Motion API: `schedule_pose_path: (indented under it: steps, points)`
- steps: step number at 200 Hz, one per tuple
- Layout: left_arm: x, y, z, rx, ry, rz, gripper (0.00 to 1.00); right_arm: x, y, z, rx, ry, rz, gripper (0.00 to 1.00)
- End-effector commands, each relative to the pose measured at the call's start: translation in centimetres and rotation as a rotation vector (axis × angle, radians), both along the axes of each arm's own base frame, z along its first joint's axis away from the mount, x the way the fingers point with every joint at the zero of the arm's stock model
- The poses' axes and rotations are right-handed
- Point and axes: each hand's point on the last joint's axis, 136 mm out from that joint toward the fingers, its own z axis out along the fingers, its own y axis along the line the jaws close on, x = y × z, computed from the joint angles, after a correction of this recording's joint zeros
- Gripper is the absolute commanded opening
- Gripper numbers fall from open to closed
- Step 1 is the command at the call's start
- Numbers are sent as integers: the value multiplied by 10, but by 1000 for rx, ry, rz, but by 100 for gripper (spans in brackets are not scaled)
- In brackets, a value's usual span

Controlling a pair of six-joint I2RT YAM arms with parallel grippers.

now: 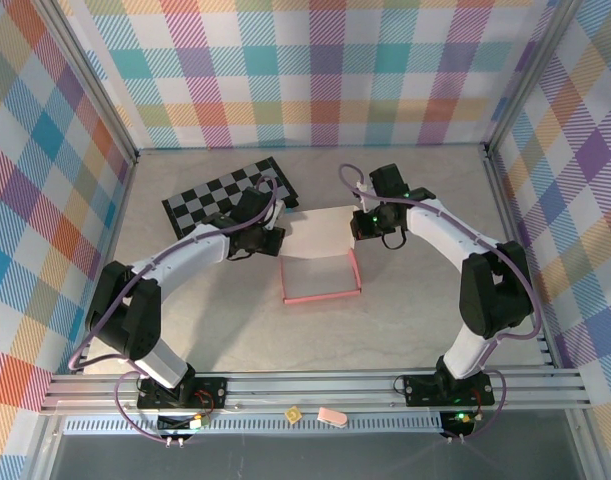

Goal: Fold the paper box

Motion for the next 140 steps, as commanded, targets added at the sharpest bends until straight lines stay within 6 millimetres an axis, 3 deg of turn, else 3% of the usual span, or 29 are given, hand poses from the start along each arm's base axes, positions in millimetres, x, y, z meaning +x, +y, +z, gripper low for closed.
schedule_pose_path:
  steps: [1,48,74,140]
  points:
    - [13,-8,14,-45,-31,83,0,1,3,4,-9,-9,-45,0]
    - [34,-14,31,-123,-105,188,0,16,5,21,40,-79,-163,0]
    - [52,-28,44,-200,-143,210,0,29,2,29,67,-123,-245,0]
    - [103,-59,45,-225,-184,197,0,67,-4,34,51,-272,-334,0]
